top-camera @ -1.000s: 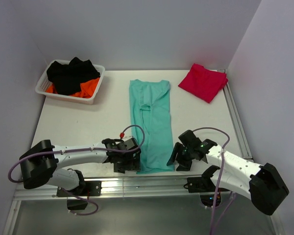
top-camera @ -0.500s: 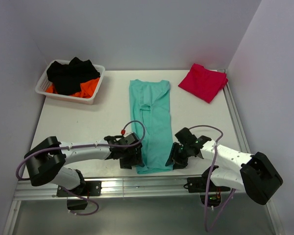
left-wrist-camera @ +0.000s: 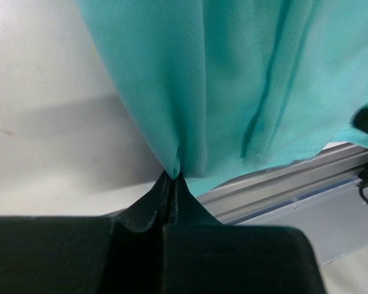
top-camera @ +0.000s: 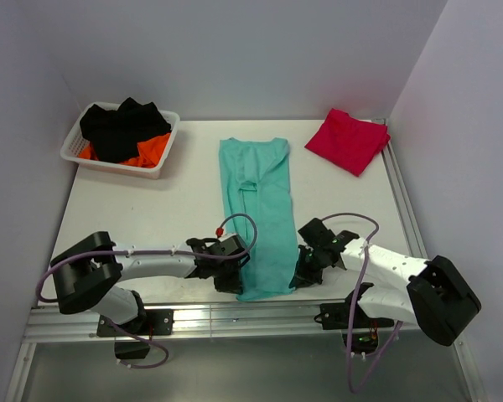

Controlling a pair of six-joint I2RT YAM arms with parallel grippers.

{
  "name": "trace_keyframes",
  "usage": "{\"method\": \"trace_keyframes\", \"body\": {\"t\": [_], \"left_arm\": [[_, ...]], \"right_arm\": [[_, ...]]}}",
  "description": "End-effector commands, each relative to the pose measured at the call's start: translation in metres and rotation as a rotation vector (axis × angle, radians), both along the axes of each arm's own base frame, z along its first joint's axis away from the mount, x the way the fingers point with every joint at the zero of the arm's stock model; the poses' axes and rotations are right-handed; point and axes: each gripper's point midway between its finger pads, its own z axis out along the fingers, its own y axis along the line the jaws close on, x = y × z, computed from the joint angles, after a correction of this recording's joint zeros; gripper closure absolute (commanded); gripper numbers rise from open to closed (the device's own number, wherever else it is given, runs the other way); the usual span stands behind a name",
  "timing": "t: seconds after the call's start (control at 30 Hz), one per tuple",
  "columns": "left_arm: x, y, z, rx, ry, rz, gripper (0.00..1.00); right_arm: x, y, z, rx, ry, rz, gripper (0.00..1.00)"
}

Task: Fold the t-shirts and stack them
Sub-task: Fold the tshirt

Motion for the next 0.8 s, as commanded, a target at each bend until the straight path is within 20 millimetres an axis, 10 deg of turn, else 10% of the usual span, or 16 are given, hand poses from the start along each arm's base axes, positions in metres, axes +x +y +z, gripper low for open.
{"method": "trace_keyframes", "body": {"t": [0.0,0.4,0.77], "left_arm": [[-0.006,0.0,0.016,0.003,-0.001,-0.016,1.0],[0.025,0.008,0.115,-0.106,-0.081,0.083,1.0],[0.117,0.045,0.131,-0.106,-0.13,0.202,1.0]], "right_arm": [[0.001,-0.008,0.02,-0.044,-0.023,0.012,1.0],[0.039,0.006,0.105,-0.058,-0.137,0.058,1.0],[0.109,0.019,0.107,-0.1,-0.138,0.089,1.0]]}}
